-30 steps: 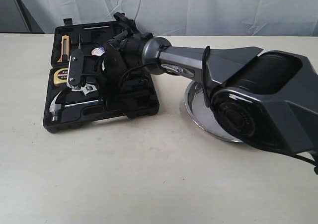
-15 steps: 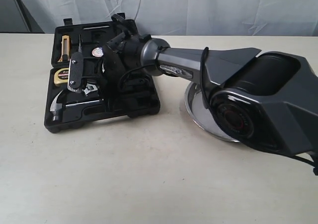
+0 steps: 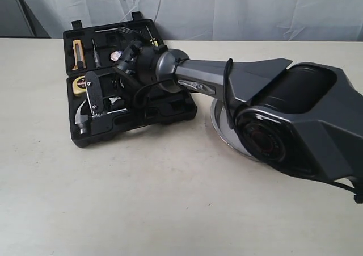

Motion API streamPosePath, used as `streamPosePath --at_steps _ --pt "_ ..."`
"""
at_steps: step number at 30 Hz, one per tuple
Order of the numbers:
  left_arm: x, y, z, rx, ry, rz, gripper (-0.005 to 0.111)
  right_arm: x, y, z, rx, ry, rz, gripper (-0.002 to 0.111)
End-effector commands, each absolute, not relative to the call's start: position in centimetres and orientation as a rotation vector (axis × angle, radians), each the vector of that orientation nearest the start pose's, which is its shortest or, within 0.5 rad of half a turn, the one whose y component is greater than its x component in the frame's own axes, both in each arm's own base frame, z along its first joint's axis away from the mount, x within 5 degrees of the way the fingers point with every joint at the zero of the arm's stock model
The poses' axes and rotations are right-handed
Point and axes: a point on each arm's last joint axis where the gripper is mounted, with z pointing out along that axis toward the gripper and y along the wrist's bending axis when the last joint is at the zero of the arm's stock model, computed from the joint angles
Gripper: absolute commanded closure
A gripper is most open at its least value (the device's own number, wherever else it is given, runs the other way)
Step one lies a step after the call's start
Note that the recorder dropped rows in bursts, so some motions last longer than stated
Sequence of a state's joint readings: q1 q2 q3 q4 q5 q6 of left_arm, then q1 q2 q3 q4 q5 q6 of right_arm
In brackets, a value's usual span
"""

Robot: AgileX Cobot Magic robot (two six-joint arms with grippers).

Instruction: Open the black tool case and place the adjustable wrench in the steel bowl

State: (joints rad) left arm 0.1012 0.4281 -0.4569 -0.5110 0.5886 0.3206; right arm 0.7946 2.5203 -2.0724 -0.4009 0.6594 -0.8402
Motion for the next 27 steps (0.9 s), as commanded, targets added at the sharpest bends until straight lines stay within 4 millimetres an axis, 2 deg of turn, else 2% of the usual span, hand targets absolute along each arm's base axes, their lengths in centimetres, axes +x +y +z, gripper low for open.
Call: streamPosePath --at_steps 1,12,16,23,27 --pt "8.7 -1.7 29.1 -0.046 1.973 -0.304 0.107 39.2 37.4 11.1 -2.109 1.509 -0.457 0.069" --pt "8.7 -1.7 29.0 -0.043 1.978 -0.303 0.107 36.1 39.8 10.7 -2.173 1.508 -0.342 0.069" --pt "8.7 -1.7 29.0 -0.04 1.983 -0.305 0.107 36.0 39.9 10.9 -2.186 1.487 -0.369 0.069" --pt "8.7 -1.7 29.0 -0.04 1.985 -0.305 0.107 36.3 40.0 12.9 -2.11 1.469 -0.39 0.069" --pt "8.7 -1.7 29.0 -0.04 1.985 -0.305 0.107 36.6 40.0 13.0 -2.119 1.429 -0.437 0.069"
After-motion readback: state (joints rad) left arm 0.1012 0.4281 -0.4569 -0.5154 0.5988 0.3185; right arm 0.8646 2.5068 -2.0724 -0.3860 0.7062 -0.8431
